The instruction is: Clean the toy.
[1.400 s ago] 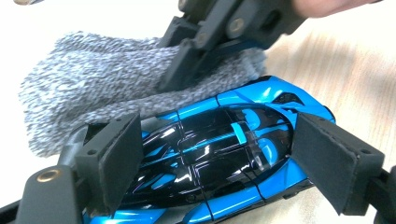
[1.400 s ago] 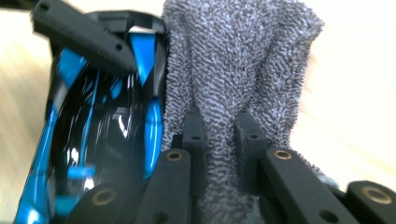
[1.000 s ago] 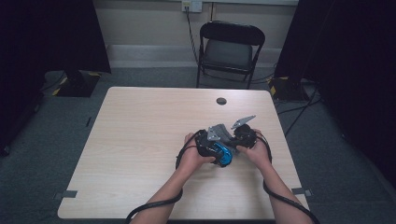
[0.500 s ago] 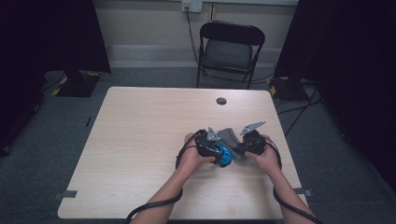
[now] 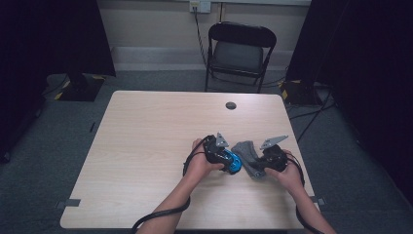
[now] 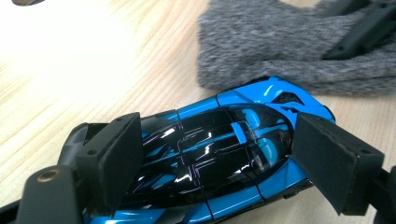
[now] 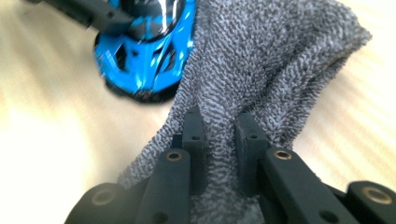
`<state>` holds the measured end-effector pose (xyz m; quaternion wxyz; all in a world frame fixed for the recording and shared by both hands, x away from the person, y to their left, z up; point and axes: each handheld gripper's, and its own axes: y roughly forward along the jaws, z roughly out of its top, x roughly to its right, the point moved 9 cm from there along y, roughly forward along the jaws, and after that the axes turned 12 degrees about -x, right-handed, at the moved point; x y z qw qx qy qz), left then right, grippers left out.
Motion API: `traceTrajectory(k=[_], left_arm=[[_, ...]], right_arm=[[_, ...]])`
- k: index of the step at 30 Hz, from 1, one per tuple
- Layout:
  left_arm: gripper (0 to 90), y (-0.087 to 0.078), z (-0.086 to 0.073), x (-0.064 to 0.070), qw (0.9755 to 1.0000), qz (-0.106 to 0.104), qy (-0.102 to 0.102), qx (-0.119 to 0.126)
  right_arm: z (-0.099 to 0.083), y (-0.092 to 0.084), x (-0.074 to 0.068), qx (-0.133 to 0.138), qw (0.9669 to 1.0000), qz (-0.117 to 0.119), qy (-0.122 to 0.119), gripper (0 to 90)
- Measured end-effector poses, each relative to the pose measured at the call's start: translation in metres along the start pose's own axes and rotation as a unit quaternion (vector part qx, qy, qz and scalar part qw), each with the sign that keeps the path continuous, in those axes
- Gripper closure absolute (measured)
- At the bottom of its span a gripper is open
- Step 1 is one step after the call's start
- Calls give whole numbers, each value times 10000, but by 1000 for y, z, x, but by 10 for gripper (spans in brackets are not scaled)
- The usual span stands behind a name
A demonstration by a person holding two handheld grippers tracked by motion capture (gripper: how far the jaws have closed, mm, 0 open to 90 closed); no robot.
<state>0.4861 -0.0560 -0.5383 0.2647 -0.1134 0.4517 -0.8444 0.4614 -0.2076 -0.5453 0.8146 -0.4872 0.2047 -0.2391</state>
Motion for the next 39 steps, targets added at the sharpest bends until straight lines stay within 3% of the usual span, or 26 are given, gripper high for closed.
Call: traceTrajectory(k=[5, 11, 15, 20, 23, 28, 39], left_arm=[[163, 0, 0, 0, 10000, 5, 2, -3], [164, 0, 0, 0, 10000, 9, -6, -16], [164, 0, 0, 0, 10000, 11, -7, -17], [164, 0, 0, 0, 10000, 18, -4, 6], [163, 0, 0, 0, 10000, 19, -7, 50], [164, 0, 0, 0, 10000, 22, -4, 5], [163, 0, 0, 0, 10000, 7, -6, 4]], right_arm=[[-12, -8, -7, -76, 9999, 85, -70, 778], [-22, -24, -3, 98, 9999, 81, 67, 777], [-18, -39, 3, 354, 9992, 46, 191, 778], [5, -53, 18, 609, 9975, -207, 304, 777], [15, -51, 23, 600, 9973, -305, 297, 778], [44, -36, 33, 496, 9972, -477, 296, 778], [88, -5, 37, 326, 9972, -649, 169, 772]])
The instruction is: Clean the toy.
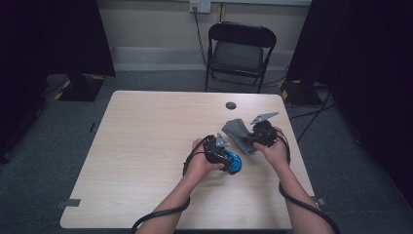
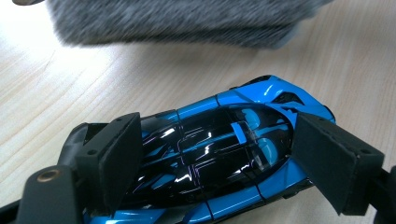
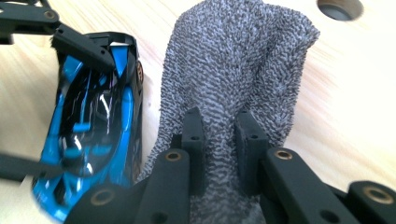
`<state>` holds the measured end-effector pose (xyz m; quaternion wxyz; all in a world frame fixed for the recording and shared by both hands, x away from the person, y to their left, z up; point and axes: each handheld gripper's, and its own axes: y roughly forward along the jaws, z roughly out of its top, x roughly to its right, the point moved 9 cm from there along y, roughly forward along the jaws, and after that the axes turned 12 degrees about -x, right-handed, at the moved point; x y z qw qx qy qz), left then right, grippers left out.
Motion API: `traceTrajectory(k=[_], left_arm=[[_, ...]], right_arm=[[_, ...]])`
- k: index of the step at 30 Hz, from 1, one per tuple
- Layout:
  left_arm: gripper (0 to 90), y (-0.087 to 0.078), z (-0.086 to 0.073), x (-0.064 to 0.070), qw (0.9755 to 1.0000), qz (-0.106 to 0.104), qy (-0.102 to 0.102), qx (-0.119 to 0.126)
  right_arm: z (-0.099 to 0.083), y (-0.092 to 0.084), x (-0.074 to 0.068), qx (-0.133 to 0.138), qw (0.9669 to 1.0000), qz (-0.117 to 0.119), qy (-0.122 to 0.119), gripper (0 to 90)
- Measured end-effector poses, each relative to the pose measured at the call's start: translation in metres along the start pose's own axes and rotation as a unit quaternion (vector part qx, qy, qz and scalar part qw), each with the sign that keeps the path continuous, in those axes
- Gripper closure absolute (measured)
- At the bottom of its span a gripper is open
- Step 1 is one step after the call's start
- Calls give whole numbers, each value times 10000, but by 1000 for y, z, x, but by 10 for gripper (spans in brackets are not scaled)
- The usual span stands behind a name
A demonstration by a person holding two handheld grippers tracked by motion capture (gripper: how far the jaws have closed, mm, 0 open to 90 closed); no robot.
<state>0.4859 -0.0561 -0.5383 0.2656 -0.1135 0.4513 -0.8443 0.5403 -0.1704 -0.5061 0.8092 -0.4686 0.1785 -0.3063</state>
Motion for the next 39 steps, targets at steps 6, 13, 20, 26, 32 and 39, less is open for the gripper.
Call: traceTrajectory(k=[6, 13, 20, 26, 32, 39], left_arm=[[163, 0, 0, 0, 10000, -1, -1, 5], [163, 0, 0, 0, 10000, 4, 0, -13], [163, 0, 0, 0, 10000, 9, 4, -32], [163, 0, 0, 0, 10000, 5, -5, -12], [163, 0, 0, 0, 10000, 1, -10, -10], [164, 0, 0, 0, 10000, -2, -6, -8]], right_arm=[[13, 21, -14, -145, 9997, -12, -215, 767], [13, 44, -26, -238, 9992, 61, -322, 759], [11, 50, -30, -273, 9976, -37, -640, 759], [6, 50, -30, -167, 9977, 83, -648, 760], [5, 49, -30, -134, 9974, 133, -688, 760], [2, 47, -29, -158, 9972, 186, -704, 760]])
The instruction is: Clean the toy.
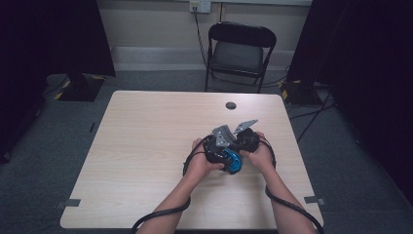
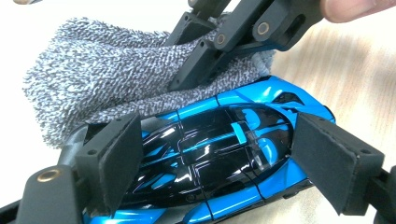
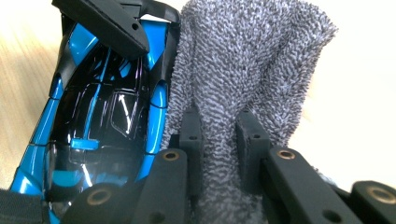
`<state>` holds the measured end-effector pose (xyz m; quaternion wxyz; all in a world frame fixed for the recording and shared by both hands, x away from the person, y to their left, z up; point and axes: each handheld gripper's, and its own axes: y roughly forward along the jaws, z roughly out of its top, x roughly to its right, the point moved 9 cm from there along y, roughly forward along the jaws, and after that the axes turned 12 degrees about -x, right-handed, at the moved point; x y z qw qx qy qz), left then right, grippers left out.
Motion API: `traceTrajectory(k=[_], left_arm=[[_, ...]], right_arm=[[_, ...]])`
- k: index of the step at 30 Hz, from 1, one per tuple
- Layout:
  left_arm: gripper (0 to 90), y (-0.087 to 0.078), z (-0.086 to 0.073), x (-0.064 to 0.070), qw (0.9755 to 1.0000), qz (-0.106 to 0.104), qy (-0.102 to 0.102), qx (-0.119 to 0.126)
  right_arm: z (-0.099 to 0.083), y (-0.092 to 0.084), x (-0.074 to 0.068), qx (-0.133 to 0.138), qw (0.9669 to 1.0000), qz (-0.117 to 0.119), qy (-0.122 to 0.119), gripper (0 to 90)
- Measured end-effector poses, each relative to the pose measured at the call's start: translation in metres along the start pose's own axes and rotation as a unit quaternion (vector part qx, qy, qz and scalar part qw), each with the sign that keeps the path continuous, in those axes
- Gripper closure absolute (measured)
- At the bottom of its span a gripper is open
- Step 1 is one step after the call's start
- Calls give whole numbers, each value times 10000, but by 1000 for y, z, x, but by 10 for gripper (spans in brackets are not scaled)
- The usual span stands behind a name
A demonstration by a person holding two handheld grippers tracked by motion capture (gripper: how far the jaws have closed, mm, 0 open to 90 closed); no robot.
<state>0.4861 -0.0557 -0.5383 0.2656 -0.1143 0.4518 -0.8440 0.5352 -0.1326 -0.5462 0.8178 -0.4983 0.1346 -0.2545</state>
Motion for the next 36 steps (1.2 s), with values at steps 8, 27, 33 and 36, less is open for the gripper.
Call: traceTrajectory(k=[8, 27, 33, 36], left_arm=[[164, 0, 0, 0, 10000, -2, 8, 5], [164, 0, 0, -1, 10000, 10, 12, 12], [164, 0, 0, -1, 10000, 11, 10, 2], [164, 0, 0, -1, 10000, 13, 6, 17]], right_arm=[[-4, -2, 0, -16, 10000, 33, -4, 760], [-29, -16, 1, 1, 9997, 242, -71, 759], [-42, -23, 0, 8, 9996, 267, -80, 758], [-46, -25, -1, 5, 9996, 286, -43, 757]])
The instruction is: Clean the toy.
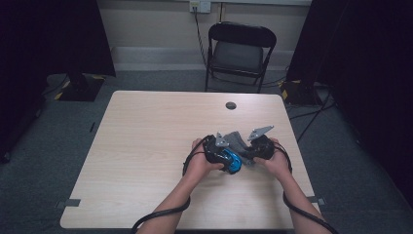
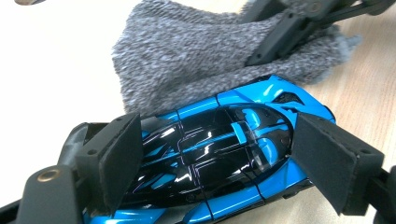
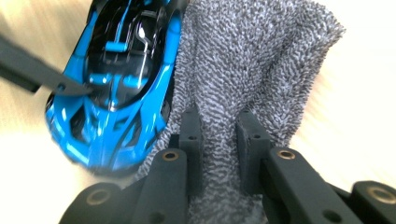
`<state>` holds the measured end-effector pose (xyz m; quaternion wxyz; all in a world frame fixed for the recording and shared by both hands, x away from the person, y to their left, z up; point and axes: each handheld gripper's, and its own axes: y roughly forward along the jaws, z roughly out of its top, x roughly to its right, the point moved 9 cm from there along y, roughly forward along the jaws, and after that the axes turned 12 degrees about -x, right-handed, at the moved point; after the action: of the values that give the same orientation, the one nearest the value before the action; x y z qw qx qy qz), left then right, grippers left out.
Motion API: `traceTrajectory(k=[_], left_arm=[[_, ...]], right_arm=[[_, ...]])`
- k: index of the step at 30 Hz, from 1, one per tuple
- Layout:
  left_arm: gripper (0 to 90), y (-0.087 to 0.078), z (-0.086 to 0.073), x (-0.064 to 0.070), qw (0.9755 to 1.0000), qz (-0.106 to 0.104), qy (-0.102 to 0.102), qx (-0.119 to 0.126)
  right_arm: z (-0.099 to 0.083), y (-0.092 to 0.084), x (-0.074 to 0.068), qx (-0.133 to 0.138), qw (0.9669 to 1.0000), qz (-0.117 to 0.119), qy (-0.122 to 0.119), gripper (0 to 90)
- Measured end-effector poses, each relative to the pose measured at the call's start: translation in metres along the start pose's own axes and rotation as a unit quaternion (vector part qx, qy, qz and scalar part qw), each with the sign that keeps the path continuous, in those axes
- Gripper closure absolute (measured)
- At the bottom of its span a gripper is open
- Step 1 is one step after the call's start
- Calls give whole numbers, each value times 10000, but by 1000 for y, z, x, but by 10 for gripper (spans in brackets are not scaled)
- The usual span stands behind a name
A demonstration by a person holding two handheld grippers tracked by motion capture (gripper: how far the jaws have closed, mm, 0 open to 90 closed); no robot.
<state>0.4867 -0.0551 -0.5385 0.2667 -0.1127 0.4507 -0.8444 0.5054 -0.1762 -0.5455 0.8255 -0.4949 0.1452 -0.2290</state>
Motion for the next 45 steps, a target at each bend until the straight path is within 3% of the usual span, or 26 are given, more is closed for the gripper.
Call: traceTrajectory(k=[12, 27, 35, 40, 42, 44, 45], left_arm=[[163, 0, 0, 1, 10000, 7, -16, -15], [163, 0, 0, 1, 10000, 18, -23, -23], [163, 0, 0, 0, 10000, 21, -33, -18], [163, 0, 0, 0, 10000, 24, -35, -29], [163, 0, 0, 0, 10000, 23, -39, -14], [163, 0, 0, 0, 10000, 23, -33, -16], [163, 0, 0, 0, 10000, 23, -32, -17]], right_arm=[[-28, -15, -15, -38, 9999, 96, 132, 754], [-60, -31, -42, 138, 9985, 473, 236, 754], [-76, -43, -53, -94, 9986, 472, 209, 755], [-83, -57, -44, 73, 9978, 424, 496, 756], [-79, -67, -35, 370, 9959, 432, 705, 755], [-76, -70, -31, 420, 9955, 384, 763, 756], [-69, -75, -24, 488, 9955, 221, 780, 756]])
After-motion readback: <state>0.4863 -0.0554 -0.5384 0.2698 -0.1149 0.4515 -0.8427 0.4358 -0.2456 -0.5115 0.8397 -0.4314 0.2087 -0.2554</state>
